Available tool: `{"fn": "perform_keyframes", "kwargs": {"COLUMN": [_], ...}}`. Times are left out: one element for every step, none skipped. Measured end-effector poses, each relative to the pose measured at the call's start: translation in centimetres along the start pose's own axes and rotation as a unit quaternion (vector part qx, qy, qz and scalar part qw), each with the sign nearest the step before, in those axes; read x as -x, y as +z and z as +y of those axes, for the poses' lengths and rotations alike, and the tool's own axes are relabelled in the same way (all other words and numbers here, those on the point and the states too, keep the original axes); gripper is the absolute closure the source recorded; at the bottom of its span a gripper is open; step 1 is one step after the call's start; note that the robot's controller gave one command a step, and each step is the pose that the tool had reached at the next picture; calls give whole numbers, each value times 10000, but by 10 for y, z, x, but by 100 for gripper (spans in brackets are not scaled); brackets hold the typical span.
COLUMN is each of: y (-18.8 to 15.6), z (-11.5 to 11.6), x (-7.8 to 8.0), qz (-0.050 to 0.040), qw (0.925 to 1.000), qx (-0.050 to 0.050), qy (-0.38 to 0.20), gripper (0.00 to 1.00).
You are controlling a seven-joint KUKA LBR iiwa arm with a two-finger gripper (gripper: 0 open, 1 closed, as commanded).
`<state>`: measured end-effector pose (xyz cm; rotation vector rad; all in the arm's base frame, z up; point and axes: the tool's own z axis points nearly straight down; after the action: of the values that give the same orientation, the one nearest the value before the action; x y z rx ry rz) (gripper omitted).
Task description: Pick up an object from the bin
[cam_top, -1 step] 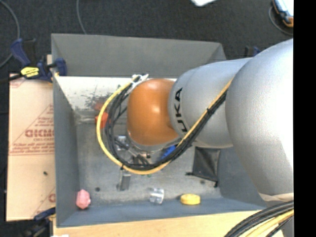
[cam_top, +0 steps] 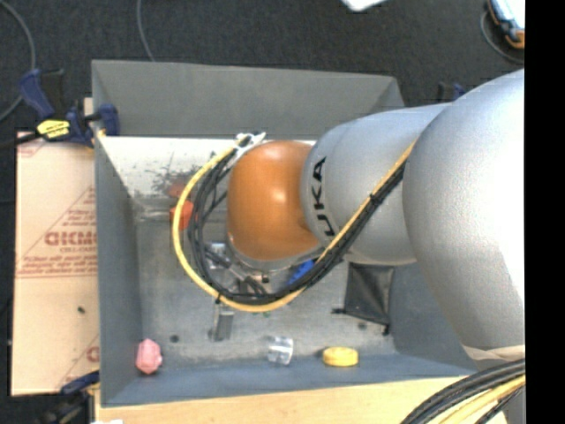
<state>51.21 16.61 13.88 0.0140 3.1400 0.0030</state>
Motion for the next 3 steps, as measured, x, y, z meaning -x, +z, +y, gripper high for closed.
{"fn": "perform_keyframes", "kwargs": {"y": [16,45,42], "z": [-16,-26,-32], "x": [12,43,48], "qz": [5,-12,-24], "qw": [9997,9958,9977], "qx": [2,1,1], "qy": [240,914,678], "gripper": [0,0,0]}}
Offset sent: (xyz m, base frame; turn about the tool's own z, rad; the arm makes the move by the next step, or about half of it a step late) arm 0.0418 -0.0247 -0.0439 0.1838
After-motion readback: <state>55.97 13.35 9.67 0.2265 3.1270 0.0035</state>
